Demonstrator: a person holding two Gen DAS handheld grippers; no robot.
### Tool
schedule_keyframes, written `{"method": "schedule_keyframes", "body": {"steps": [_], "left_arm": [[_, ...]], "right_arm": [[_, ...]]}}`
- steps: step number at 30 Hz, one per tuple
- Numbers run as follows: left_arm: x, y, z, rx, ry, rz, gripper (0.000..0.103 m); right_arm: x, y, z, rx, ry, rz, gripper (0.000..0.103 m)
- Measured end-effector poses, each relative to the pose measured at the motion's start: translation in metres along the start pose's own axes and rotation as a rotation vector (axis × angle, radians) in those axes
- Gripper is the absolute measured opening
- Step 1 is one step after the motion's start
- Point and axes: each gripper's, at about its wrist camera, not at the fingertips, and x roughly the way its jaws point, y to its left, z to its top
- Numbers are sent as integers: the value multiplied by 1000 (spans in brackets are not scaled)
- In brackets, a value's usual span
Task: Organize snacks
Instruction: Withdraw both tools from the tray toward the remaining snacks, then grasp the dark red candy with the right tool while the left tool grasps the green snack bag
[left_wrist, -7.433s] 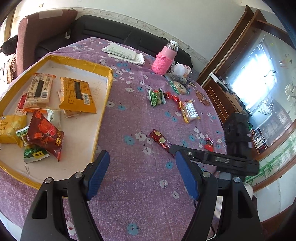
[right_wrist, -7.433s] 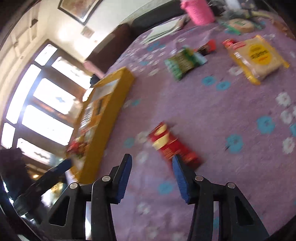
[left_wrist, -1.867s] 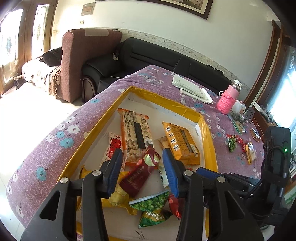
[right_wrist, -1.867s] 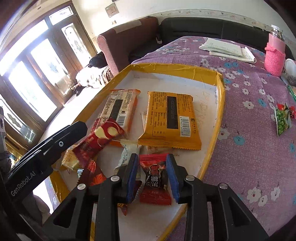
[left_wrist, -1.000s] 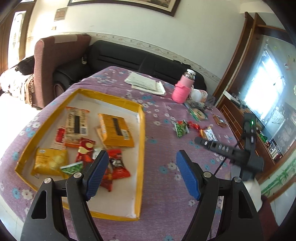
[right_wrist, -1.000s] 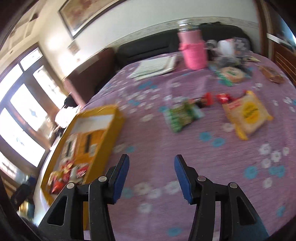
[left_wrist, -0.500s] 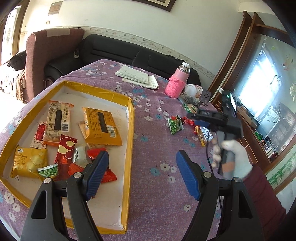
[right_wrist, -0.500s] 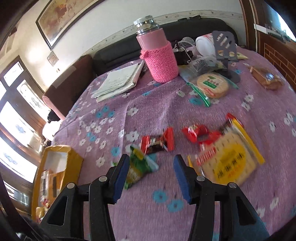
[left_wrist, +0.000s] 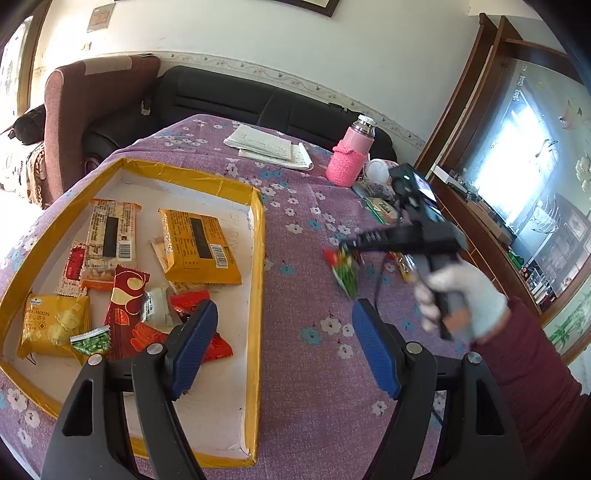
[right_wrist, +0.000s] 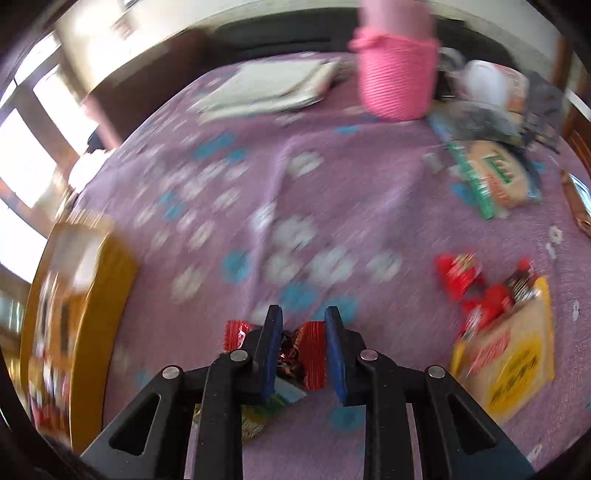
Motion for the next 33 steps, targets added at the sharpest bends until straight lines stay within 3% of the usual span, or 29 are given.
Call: {"method": "schedule_keyframes", "body": {"steps": [4,6,9,14,16,19,22,24,29,33], "left_arm": [[-2,2,-1,-8,-6,-5,75],[-3,3,-3,-15,-5,-5,75],[0,5,-5,-40,11,-17,75],[-3,0,-8,-56,24,-28,75],[-7,-3,-8,-45,18,-25,75],[-9,-7,-10,-14,24,-9,75],[-3,-11,-11,8,40,-11,75],[3,-16,-14,20,52,-26,75],[10,-35,-21,75,86,-43,75],[6,-47,-25,125,102,-41,75]], "right_arm": [[-21,21,-45,-135,87,136,25],[-37,15,-58,-117,32,110,30],[-51,10,-69,-95,-50,98,45],[-44,28,-71,-114,-87,121,45],[-35,39,-70,-119,-62,121,44],[-41,49,-86,-154,-57,75,43],[-55,47,-113,-212,-37,-27,55],[-61,38,-125,-228,-30,-82,58],[-75,32,-115,-221,-113,-17,58],[-47,53,-93,-233,-94,13,55]]}}
